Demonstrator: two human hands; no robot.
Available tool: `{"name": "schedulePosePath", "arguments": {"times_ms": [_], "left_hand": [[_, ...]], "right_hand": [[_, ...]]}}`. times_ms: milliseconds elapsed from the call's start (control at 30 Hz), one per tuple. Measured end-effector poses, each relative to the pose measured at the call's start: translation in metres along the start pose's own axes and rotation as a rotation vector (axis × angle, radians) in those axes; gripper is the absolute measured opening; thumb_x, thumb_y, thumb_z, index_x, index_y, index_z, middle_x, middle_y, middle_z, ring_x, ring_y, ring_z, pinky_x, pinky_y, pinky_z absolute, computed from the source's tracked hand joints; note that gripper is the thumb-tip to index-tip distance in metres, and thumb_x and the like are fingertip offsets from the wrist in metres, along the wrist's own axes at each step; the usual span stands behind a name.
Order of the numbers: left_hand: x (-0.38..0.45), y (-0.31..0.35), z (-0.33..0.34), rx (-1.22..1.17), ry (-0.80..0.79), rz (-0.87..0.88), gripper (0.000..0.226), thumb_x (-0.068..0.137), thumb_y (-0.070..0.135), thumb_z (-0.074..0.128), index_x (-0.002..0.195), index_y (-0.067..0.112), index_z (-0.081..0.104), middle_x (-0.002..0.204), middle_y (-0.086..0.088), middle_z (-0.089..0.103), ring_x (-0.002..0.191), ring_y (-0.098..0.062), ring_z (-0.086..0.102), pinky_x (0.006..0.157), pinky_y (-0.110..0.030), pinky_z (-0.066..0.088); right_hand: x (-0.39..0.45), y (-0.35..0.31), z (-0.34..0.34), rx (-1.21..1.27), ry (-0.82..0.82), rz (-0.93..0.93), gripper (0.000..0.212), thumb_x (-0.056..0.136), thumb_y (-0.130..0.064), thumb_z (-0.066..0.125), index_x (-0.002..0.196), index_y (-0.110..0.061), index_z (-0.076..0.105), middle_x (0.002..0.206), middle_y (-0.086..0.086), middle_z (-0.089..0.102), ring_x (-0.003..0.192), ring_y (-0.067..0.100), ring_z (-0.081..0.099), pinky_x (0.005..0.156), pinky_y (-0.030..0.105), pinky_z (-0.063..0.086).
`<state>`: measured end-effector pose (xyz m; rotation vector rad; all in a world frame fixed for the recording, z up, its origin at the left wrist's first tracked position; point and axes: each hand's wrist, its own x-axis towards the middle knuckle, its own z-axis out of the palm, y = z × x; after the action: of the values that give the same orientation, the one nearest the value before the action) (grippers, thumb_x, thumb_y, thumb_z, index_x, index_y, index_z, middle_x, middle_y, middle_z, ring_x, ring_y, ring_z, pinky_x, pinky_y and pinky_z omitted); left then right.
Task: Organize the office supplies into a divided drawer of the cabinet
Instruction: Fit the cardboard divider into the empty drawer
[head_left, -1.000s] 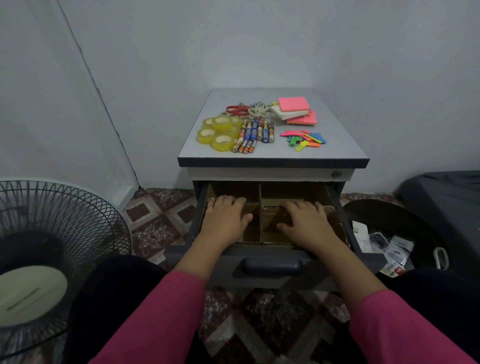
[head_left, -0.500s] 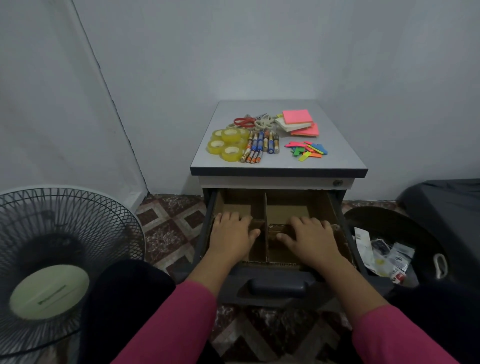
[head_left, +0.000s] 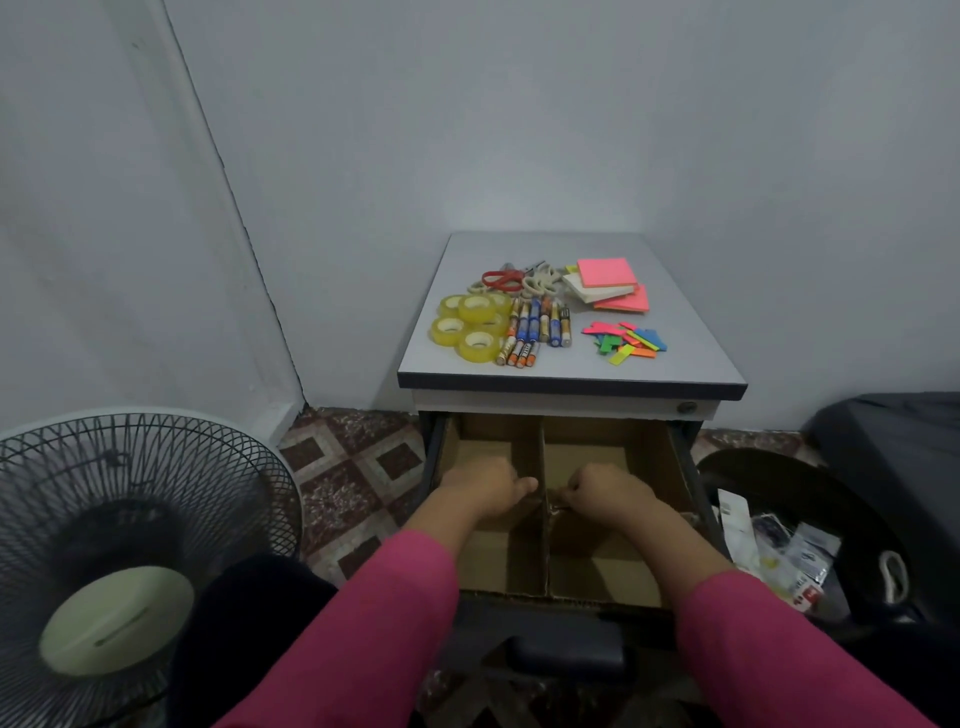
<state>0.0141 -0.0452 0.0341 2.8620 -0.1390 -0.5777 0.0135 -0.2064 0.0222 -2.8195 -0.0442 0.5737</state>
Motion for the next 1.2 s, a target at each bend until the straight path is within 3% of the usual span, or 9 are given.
{"name": "schedulePosePath", "arguments": {"times_ms": [167, 300, 467, 600, 767, 933, 1067, 1200], "left_hand": [[0.007, -0.004, 0.002, -0.082, -0.125, -0.032, 0.058, 0.099, 0.052, 0.033, 0.132, 0.006, 0.048, 0.129, -0.012, 0.055, 0.115, -0.027, 0.053, 0.087, -0.035, 0.041], [0.012, -0.007, 0.0, -0.112, -0.194, -0.047, 0.052, 0.096, 0.05, 0.044, 0.127, 0.009, 0.053, 0.126, -0.012, 0.056, 0.112, -0.026, 0.053, 0.086, -0.035, 0.041], [0.007, -0.009, 0.006, -0.088, -0.194, -0.061, 0.049, 0.096, 0.049, 0.045, 0.124, 0.01, 0.056, 0.124, -0.01, 0.057, 0.105, -0.023, 0.053, 0.083, -0.033, 0.04], [-0.002, -0.007, 0.007, -0.067, -0.184, -0.051, 0.049, 0.098, 0.047, 0.042, 0.127, 0.009, 0.054, 0.125, -0.011, 0.057, 0.112, -0.026, 0.053, 0.084, -0.033, 0.04], [-0.003, -0.007, 0.009, -0.04, -0.194, -0.043, 0.049, 0.098, 0.047, 0.041, 0.126, 0.009, 0.054, 0.121, -0.011, 0.058, 0.107, -0.024, 0.054, 0.08, -0.032, 0.041], [-0.003, -0.008, 0.012, -0.016, -0.2, -0.03, 0.047, 0.099, 0.046, 0.04, 0.122, 0.009, 0.056, 0.116, -0.01, 0.059, 0.092, -0.02, 0.051, 0.077, -0.032, 0.04], [-0.004, -0.008, 0.012, -0.014, -0.207, -0.03, 0.046, 0.099, 0.046, 0.039, 0.12, 0.008, 0.056, 0.113, -0.01, 0.059, 0.094, -0.021, 0.054, 0.076, -0.032, 0.041], [-0.004, -0.01, 0.017, -0.03, -0.206, -0.039, 0.048, 0.098, 0.048, 0.04, 0.12, 0.009, 0.057, 0.116, -0.011, 0.06, 0.104, -0.025, 0.057, 0.078, -0.033, 0.042]], "right_hand": [[0.01, 0.0, -0.001, 0.078, -0.106, 0.036, 0.027, 0.095, -0.032, 0.051, 0.071, -0.021, 0.054, 0.072, -0.002, 0.053, 0.066, 0.01, 0.049, 0.055, 0.025, 0.036], [0.011, -0.001, -0.001, 0.048, -0.169, 0.066, 0.024, 0.095, -0.03, 0.053, 0.071, -0.023, 0.051, 0.075, -0.003, 0.052, 0.066, 0.009, 0.048, 0.055, 0.024, 0.035], [0.009, -0.004, 0.005, 0.003, -0.18, 0.06, 0.023, 0.094, -0.034, 0.054, 0.072, -0.024, 0.054, 0.077, -0.003, 0.055, 0.072, 0.012, 0.052, 0.066, 0.027, 0.041], [0.002, -0.005, 0.008, 0.024, -0.181, 0.07, 0.02, 0.093, -0.033, 0.055, 0.075, -0.024, 0.055, 0.081, -0.003, 0.057, 0.077, 0.013, 0.055, 0.07, 0.027, 0.044], [-0.004, -0.005, 0.009, 0.02, -0.171, 0.082, 0.025, 0.092, -0.036, 0.056, 0.071, -0.023, 0.053, 0.075, -0.003, 0.054, 0.074, 0.014, 0.054, 0.064, 0.025, 0.04], [-0.006, -0.006, 0.007, 0.003, -0.184, 0.073, 0.015, 0.091, -0.033, 0.058, 0.091, -0.019, 0.061, 0.092, 0.0, 0.061, 0.089, 0.017, 0.059, 0.075, 0.028, 0.047], [-0.004, -0.006, 0.007, -0.028, -0.22, 0.059, 0.018, 0.09, -0.029, 0.059, 0.076, -0.019, 0.054, 0.08, -0.003, 0.056, 0.085, 0.017, 0.057, 0.07, 0.027, 0.044], [-0.008, -0.01, 0.004, -0.078, -0.234, 0.027, 0.01, 0.091, -0.026, 0.057, 0.085, -0.018, 0.055, 0.075, -0.003, 0.051, 0.081, 0.018, 0.053, 0.069, 0.026, 0.041]]}}
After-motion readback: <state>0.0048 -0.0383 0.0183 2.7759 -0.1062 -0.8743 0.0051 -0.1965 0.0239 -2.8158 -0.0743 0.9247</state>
